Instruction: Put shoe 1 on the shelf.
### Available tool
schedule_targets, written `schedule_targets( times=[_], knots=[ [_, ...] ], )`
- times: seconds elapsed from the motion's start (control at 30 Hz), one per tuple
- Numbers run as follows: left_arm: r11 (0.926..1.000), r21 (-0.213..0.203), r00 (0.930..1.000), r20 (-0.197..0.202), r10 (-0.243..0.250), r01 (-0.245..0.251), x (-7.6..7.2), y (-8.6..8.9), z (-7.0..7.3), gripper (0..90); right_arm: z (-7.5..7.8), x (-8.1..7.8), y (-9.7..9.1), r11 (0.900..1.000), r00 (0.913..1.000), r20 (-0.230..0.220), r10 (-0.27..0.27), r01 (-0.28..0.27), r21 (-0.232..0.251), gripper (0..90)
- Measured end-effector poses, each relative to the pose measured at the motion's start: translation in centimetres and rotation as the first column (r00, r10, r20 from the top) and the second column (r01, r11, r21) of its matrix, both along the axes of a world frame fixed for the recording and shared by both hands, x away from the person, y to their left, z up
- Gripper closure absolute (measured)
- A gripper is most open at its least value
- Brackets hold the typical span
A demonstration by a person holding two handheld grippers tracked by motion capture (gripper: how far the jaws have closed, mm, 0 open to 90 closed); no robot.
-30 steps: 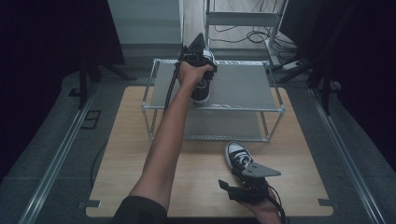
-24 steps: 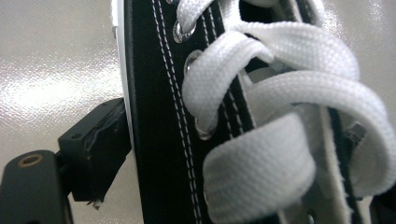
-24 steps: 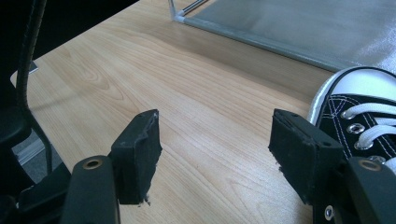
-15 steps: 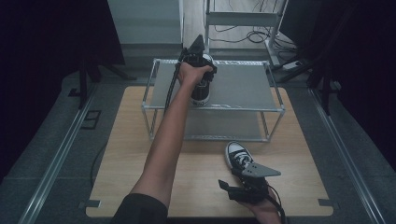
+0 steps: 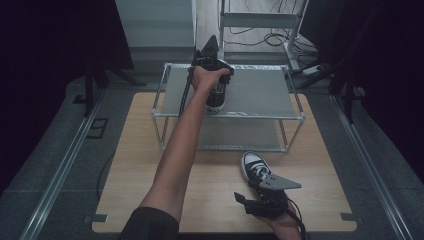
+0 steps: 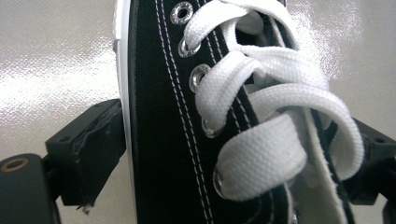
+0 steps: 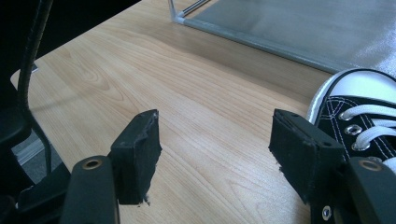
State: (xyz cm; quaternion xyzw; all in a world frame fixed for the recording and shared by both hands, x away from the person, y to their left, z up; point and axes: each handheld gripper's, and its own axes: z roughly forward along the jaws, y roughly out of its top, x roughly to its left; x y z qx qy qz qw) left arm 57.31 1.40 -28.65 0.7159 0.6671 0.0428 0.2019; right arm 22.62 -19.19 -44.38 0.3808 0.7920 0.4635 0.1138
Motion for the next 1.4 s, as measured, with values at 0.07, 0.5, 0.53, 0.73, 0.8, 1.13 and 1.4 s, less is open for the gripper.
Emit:
schedule_targets(
  times=[0.07,0.5,0.53,0.73,0.8,1.13,1.4],
  knots=[
    [1.0000,-0.004,1.0000,0.009,-0.002,0.002,0.0,0.1,0.0,9.2,0.0,0.0,0.0,1.0000,1.0000,0.000,0.000,0.000,0.000,33.2],
    [0.9895,-0.097,0.9861,0.137,-0.093,0.107,-2.4,0.4,2.8,10.3,0.0,0.0,0.1,1.0000,1.0000,0.002,-0.001,0.001,-0.005,33.2],
    [0.9885,-0.101,0.9846,0.145,-0.097,0.112,-2.7,0.4,3.1,10.3,0.0,0.0,0.1,1.0000,1.0000,0.002,0.000,0.001,-0.005,33.2],
    [0.9757,-0.096,0.9626,0.208,-0.174,0.197,-4.7,0.9,4.4,12.3,0.0,-0.2,0.3,0.9999,1.0000,0.003,0.005,-0.005,-0.009,33.2],
    [0.9705,-0.094,0.9558,0.218,-0.198,0.222,-5.4,1.2,4.5,13.3,0.0,-0.2,0.4,0.9999,1.0000,-0.001,0.007,-0.007,-0.013,33.1],
    [0.9097,-0.094,0.8828,0.300,-0.361,0.404,-8.4,3.3,4.3,16.6,-0.1,-0.1,0.5,0.9997,1.0000,-0.001,0.008,-0.008,-0.023,33.1],
    [0.8717,-0.113,0.8382,0.357,-0.412,0.477,-10.7,5.6,4.1,19.9,-0.5,-0.2,0.6,0.9995,0.9999,-0.007,0.009,-0.009,-0.031,33.8]
  ],
)
